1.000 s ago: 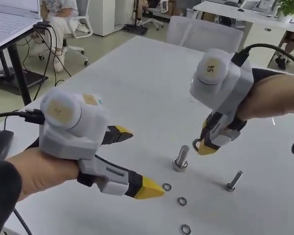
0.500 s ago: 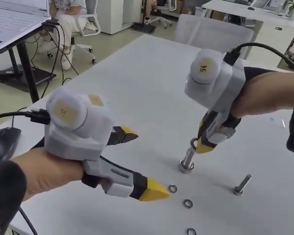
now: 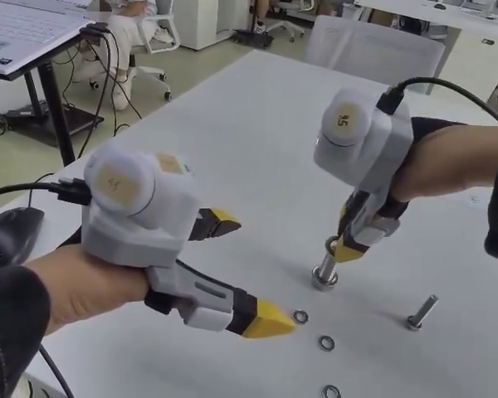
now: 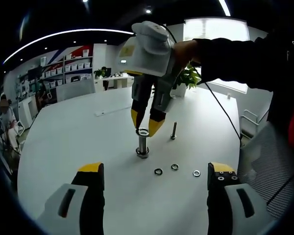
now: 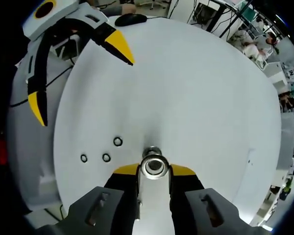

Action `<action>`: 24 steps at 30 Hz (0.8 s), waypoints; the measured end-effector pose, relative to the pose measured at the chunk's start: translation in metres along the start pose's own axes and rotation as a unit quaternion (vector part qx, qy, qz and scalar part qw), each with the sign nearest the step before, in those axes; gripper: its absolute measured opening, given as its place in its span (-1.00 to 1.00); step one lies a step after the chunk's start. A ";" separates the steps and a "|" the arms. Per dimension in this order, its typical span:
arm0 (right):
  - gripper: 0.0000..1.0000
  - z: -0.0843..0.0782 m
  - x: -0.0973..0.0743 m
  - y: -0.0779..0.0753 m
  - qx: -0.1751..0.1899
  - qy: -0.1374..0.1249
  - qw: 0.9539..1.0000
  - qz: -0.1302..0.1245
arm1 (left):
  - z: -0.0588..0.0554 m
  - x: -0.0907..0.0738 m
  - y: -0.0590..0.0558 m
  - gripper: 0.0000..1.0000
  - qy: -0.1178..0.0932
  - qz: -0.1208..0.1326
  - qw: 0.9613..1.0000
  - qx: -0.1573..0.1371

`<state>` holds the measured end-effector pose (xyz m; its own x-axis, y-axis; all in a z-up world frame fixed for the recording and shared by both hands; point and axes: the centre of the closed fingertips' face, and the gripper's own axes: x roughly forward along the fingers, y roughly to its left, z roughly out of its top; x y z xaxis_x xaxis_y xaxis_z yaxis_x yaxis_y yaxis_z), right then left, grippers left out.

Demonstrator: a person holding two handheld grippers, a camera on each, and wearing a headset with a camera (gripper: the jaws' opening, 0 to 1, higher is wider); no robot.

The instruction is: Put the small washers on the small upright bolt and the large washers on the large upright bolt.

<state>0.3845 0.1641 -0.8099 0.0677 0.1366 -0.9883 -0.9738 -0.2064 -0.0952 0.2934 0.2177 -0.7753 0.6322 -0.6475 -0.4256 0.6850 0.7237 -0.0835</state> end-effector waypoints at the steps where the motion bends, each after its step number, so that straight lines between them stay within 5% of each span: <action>1: -0.53 0.000 0.000 0.000 0.000 0.001 1.000 0.001 | 0.000 0.000 0.000 0.74 -0.001 0.001 1.000 0.000; 24: -0.53 -0.002 0.012 0.001 -0.005 0.012 1.000 0.014 | 0.001 0.000 0.000 0.74 -0.002 -0.001 1.000 0.000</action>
<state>0.3847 0.1639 -0.8222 0.0450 0.1081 -0.9931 -0.9734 -0.2188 -0.0679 0.2938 0.2176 -0.7741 0.6320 -0.6497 -0.4224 0.6865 0.7222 -0.0837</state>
